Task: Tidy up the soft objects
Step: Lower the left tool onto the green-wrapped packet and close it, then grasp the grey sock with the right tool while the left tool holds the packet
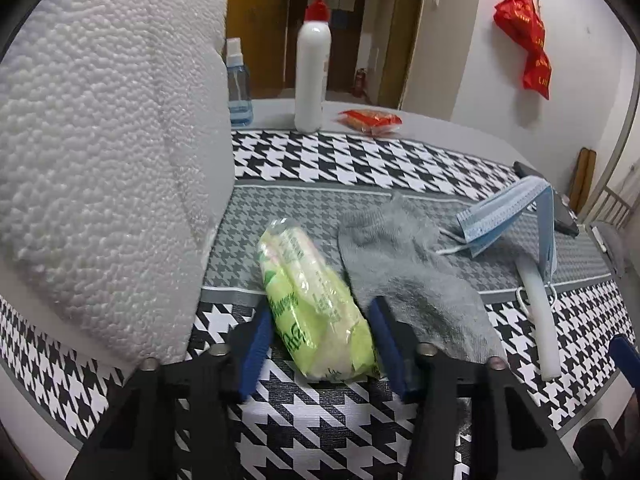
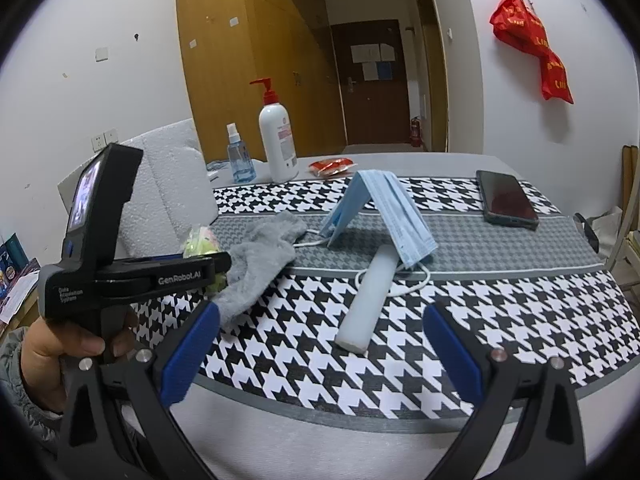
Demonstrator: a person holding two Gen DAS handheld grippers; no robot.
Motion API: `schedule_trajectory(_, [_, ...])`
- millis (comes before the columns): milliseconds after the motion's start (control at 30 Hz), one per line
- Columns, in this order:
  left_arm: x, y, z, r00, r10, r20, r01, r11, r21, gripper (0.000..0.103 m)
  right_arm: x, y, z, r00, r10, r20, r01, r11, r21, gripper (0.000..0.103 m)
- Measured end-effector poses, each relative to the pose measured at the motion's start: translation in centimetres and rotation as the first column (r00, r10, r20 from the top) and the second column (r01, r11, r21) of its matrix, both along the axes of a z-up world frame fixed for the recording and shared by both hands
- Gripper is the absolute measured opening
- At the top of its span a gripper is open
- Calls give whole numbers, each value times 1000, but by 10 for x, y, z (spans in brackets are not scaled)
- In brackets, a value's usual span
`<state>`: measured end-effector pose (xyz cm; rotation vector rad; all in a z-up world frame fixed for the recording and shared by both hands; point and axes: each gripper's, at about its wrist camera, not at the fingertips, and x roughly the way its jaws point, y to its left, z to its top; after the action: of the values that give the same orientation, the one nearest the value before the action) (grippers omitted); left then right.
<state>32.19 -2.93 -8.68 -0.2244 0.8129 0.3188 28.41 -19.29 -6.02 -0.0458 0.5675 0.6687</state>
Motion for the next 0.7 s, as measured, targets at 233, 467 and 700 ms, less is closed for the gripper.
schedule_trajectory(233, [-6,-2,7,998,-29,52,29,1000,6,32,0,-1,0,1000,-8,2,8,1000,-3,102])
schedule_trajectory(467, [-21,-11,21,988,-108,110,105,994,26,31,-5,0,6,1000,-20,10,21,1000,-10,102])
schedule_trajectory(700, [-46,-16,35,969,-181,168,169,982,80,31,-17,9,16,999,-10,36,11,1000,-26,102])
